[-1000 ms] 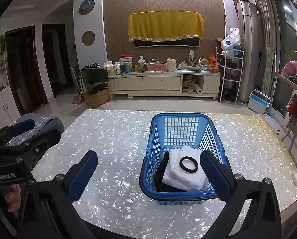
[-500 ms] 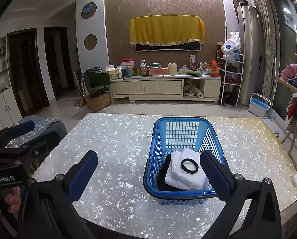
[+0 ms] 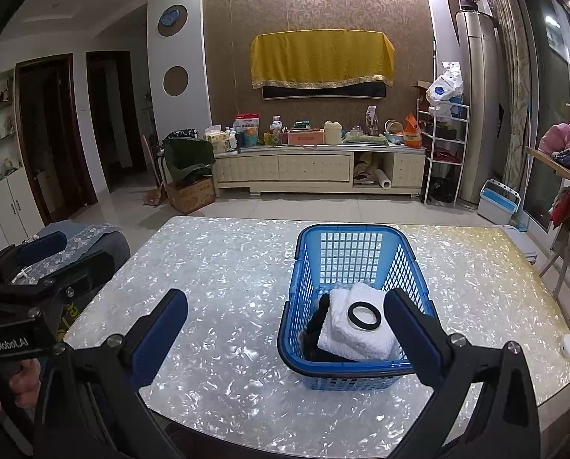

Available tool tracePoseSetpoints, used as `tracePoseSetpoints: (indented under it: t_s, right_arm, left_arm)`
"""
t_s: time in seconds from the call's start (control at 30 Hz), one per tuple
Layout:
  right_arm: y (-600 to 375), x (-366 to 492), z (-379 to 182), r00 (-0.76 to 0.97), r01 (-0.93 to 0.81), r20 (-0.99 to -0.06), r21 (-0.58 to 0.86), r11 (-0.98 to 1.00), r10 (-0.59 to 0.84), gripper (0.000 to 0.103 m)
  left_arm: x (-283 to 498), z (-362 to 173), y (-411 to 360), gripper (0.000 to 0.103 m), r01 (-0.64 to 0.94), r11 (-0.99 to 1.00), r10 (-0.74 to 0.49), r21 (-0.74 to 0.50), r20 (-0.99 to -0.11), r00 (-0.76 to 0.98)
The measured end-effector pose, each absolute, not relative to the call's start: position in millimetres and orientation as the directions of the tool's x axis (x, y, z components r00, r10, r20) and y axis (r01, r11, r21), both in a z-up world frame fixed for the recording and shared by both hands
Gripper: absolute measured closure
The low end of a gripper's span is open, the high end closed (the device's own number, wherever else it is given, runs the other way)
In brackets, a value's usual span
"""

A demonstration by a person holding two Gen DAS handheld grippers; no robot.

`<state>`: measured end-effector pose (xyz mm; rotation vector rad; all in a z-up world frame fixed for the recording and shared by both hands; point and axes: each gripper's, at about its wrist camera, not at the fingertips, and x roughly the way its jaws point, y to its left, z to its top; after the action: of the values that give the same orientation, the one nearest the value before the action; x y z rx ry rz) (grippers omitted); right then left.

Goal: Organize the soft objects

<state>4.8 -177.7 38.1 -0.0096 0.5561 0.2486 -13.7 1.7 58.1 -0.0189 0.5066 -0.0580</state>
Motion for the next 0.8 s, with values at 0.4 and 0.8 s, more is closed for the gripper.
tracePoseSetpoints:
  t_s: [0.4, 0.8]
  right_arm:
    - [-176.1, 1.7, 38.6, 0.823, -0.237, -0.518, 0.059, 0.970, 0.233, 0.000]
    - [-174.4, -1.0, 40.2, 0.823, -0.235, -0.518, 0.064, 0.970, 0.233, 0.000]
  left_arm:
    - [-18.2, 59.0, 0.1, 0.000, 0.051, 0.998, -0.059, -0.029, -0.482, 0.874]
    - [-18.2, 58.7, 0.3, 0.000, 0.050, 0.998, -0.059, -0.031, -0.482, 0.874]
